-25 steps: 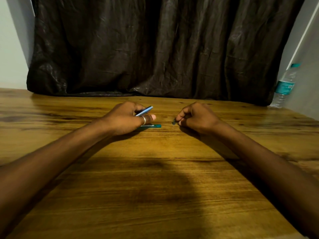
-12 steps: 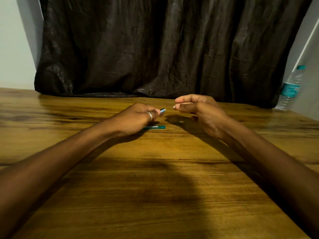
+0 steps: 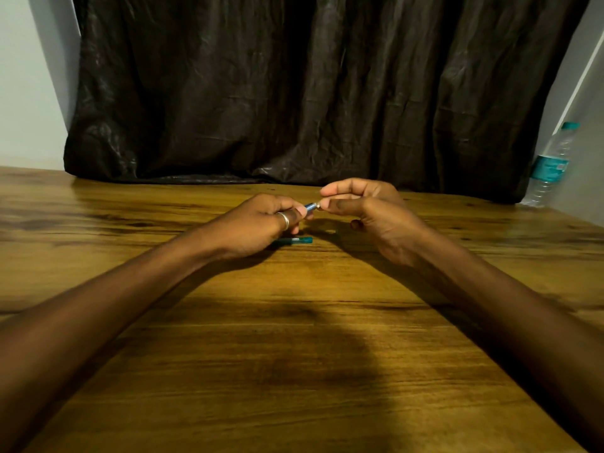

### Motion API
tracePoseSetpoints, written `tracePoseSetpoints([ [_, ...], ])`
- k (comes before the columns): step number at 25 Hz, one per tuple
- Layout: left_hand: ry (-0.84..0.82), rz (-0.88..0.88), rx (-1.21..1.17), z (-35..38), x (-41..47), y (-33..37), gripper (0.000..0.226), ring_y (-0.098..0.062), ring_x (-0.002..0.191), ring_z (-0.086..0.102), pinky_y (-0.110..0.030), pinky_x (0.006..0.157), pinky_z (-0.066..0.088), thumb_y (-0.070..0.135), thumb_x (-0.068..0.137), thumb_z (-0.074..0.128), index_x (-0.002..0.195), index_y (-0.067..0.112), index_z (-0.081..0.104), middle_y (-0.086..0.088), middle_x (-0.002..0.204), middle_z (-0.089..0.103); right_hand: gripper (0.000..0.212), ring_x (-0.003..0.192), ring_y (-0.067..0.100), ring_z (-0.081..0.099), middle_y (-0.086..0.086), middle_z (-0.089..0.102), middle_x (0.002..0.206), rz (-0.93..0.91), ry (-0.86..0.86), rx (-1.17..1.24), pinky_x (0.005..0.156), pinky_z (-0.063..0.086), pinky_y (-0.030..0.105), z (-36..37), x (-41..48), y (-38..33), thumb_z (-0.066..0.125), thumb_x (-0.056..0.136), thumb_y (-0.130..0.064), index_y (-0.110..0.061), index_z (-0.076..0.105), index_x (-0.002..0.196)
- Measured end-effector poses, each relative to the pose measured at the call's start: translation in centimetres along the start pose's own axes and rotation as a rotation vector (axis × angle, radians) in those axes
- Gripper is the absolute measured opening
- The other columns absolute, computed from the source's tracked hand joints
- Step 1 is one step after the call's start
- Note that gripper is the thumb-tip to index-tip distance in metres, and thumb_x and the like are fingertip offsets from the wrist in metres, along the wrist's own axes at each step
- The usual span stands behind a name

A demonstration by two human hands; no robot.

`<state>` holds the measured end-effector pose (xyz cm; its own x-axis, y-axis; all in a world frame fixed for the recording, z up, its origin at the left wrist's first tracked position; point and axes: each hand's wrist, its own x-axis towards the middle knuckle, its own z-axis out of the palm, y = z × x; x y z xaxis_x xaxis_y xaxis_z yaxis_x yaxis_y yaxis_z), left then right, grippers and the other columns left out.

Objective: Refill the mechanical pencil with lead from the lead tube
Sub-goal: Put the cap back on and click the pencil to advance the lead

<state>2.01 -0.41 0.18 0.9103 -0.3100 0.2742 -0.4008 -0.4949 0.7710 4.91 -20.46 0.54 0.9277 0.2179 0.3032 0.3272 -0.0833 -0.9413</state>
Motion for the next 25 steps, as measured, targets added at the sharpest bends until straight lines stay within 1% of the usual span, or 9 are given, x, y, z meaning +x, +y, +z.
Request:
tracePoseSetpoints([
  [5,-0.002,-0.019,-0.012,0.1,-0.3,0.3,0.028,0.016,0.049,0.051,-0.001,0.047,0.035,0.017,0.107,0.045,0.119,0.009,0.069,0.002,0.080,0.057,0.019,0.069,-0.006,0.069,-0.007,0.078,0.078,-0.013,0.007,-0.013,0.050,0.044,0.005,0.0,0.1,0.1,0.077,0.083,-0.004,-0.016,0.074,0.098],
  [10,-0.001,-0.031,-0.036,0.2,-0.4,0.3,0.027,0.011,0.045,0.049,-0.004,0.043,0.033,0.018,0.107,0.045,0.116,0.010,0.069,0.002,0.078,0.056,0.018,0.069,-0.003,0.071,-0.003,0.080,0.079,-0.040,-0.004,-0.034,0.050,0.045,0.006,0.1,-0.1,0.2,0.075,0.084,-0.003,-0.014,0.073,0.098],
  [11,0.006,-0.033,-0.030,0.3,-0.3,0.2,0.028,0.010,0.044,0.048,-0.005,0.042,0.033,0.018,0.107,0.045,0.115,0.008,0.070,0.001,0.077,0.056,0.018,0.071,-0.001,0.072,-0.001,0.080,0.080,-0.053,-0.005,-0.043,0.053,0.047,0.007,0.1,-0.1,0.2,0.074,0.084,-0.002,-0.014,0.073,0.098],
  [13,0.020,-0.039,-0.020,0.4,-0.2,0.0,0.029,0.007,0.042,0.043,-0.007,0.041,0.031,0.017,0.107,0.045,0.113,0.003,0.070,-0.002,0.077,0.056,0.019,0.080,0.008,0.075,0.005,0.080,0.086,-0.082,0.000,-0.072,0.065,0.055,0.015,0.1,-0.1,0.3,0.074,0.085,-0.001,-0.015,0.073,0.097],
  [15,0.023,-0.051,-0.024,0.4,-0.1,-0.2,0.029,0.006,0.041,0.042,-0.009,0.040,0.031,0.018,0.107,0.046,0.112,0.004,0.070,-0.001,0.076,0.056,0.019,0.085,0.014,0.077,0.007,0.080,0.089,-0.103,0.014,-0.093,0.073,0.058,0.021,0.3,-0.1,0.5,0.073,0.085,-0.002,-0.017,0.073,0.096],
  [17,0.017,-0.054,-0.031,0.4,0.0,-0.4,0.027,0.006,0.041,0.042,-0.009,0.039,0.031,0.019,0.107,0.046,0.109,0.010,0.071,0.002,0.075,0.057,0.019,0.084,0.013,0.077,0.004,0.080,0.086,-0.116,0.031,-0.094,0.069,0.057,0.019,0.5,-0.2,0.6,0.074,0.084,-0.002,-0.018,0.073,0.096],
  [21,0.027,-0.049,-0.059,0.4,0.0,-0.4,0.026,0.006,0.039,0.043,-0.008,0.039,0.031,0.018,0.106,0.046,0.105,0.012,0.072,0.006,0.068,0.057,0.020,0.077,0.006,0.075,-0.003,0.078,0.079,-0.132,0.048,-0.097,0.064,0.053,0.014,0.8,-0.4,0.5,0.075,0.085,-0.001,-0.017,0.072,0.095],
  [23,0.026,-0.057,-0.075,0.5,0.0,-0.4,0.027,0.006,0.039,0.044,-0.009,0.039,0.032,0.019,0.107,0.046,0.101,0.014,0.072,0.007,0.066,0.057,0.019,0.076,0.007,0.075,-0.003,0.078,0.078,-0.139,0.075,-0.064,0.063,0.054,0.015,1.1,-0.5,0.6,0.074,0.085,0.001,-0.014,0.071,0.096],
  [25,0.023,-0.069,-0.075,0.6,0.0,-0.5,0.027,0.004,0.040,0.043,-0.013,0.040,0.033,0.020,0.107,0.046,0.104,0.013,0.071,0.005,0.067,0.057,0.019,0.078,0.011,0.075,0.001,0.076,0.079,-0.157,0.107,-0.036,0.066,0.056,0.018,1.7,-0.7,0.8,0.073,0.086,0.003,-0.012,0.070,0.096],
])
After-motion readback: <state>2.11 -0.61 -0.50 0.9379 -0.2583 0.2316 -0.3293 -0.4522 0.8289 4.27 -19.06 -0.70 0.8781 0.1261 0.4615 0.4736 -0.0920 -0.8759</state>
